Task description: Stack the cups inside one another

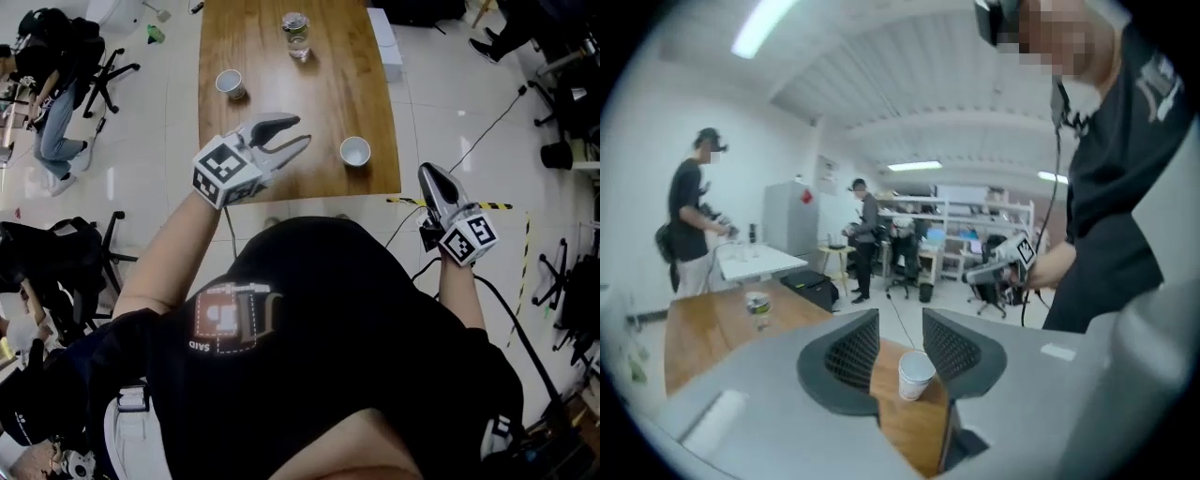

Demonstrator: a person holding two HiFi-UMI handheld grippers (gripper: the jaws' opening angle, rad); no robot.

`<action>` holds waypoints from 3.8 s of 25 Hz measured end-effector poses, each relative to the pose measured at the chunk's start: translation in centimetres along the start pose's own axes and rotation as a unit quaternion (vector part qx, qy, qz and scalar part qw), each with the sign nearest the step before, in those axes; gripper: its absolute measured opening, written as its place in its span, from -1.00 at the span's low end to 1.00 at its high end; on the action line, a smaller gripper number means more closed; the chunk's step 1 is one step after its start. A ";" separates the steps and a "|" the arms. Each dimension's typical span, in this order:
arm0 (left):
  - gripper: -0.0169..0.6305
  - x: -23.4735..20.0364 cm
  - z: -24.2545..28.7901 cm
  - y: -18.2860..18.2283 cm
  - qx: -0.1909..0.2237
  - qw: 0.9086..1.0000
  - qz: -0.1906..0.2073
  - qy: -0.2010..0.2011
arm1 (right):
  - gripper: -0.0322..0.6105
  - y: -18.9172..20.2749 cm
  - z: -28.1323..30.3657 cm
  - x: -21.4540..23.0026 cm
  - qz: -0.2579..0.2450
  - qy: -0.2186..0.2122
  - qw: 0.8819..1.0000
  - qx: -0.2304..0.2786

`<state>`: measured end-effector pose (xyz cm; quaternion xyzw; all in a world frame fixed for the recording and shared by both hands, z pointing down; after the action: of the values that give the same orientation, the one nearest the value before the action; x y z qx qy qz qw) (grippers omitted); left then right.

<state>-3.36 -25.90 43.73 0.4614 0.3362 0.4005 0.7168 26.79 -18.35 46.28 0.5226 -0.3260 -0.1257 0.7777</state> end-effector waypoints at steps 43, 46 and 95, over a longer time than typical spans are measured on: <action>-0.57 6.2 9.5 7.3 -0.249 0.886 0.345 0.184 | -0.86 3.5 -3.2 2.3 0.026 0.081 0.996 -0.006; -0.56 7.0 12.4 10.2 -0.301 0.840 0.402 0.206 | -0.86 4.3 -5.0 3.1 0.037 0.096 0.995 -0.006; -0.42 -25.9 -4.4 6.2 -0.359 0.901 0.201 -0.142 | -0.86 0.2 5.0 -1.0 -0.019 0.045 0.997 -0.067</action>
<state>-20.48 -45.52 50.89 0.2828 -0.0351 0.5597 0.7781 22.80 -21.38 47.34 0.4806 -0.2716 -0.1386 0.8222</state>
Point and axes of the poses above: the fingertips, and each gripper's own axes: z forward along the fingers, x to its right, y out of its underside, the point moved 5 cm from there along -z, backward along the fingers, and after that the axes turned 2 degrees about -x, right-handed, at the moved point
